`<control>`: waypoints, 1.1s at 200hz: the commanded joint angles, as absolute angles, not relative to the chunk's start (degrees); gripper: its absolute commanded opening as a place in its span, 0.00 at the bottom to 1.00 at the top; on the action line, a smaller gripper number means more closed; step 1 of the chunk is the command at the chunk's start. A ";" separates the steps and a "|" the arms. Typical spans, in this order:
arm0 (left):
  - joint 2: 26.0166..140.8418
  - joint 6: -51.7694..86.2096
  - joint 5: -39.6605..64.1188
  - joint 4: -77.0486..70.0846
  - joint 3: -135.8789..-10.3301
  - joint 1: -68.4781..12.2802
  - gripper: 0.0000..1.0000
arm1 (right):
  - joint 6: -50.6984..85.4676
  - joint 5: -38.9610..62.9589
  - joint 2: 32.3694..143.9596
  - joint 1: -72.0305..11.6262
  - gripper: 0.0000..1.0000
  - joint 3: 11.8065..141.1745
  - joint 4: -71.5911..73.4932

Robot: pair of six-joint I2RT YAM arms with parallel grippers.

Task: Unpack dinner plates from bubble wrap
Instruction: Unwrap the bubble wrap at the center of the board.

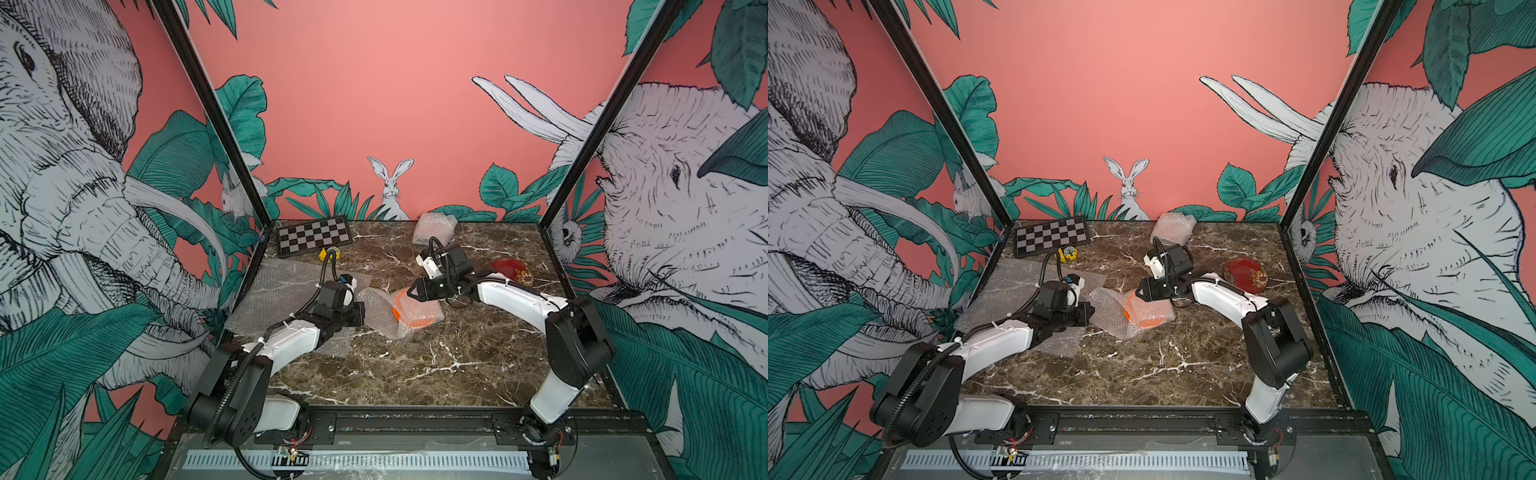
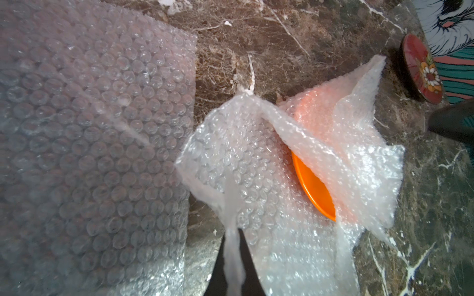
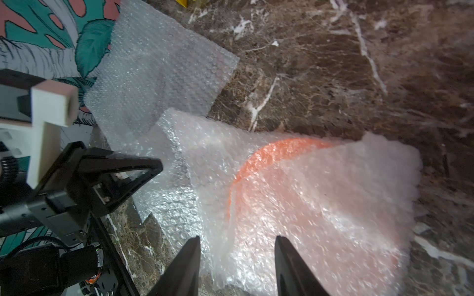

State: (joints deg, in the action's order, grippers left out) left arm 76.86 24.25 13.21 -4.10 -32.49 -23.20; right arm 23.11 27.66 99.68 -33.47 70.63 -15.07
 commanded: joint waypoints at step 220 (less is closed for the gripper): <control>78.37 23.21 14.70 -2.72 -33.98 -22.94 0.00 | 23.64 26.71 107.01 -36.03 0.11 74.21 -16.21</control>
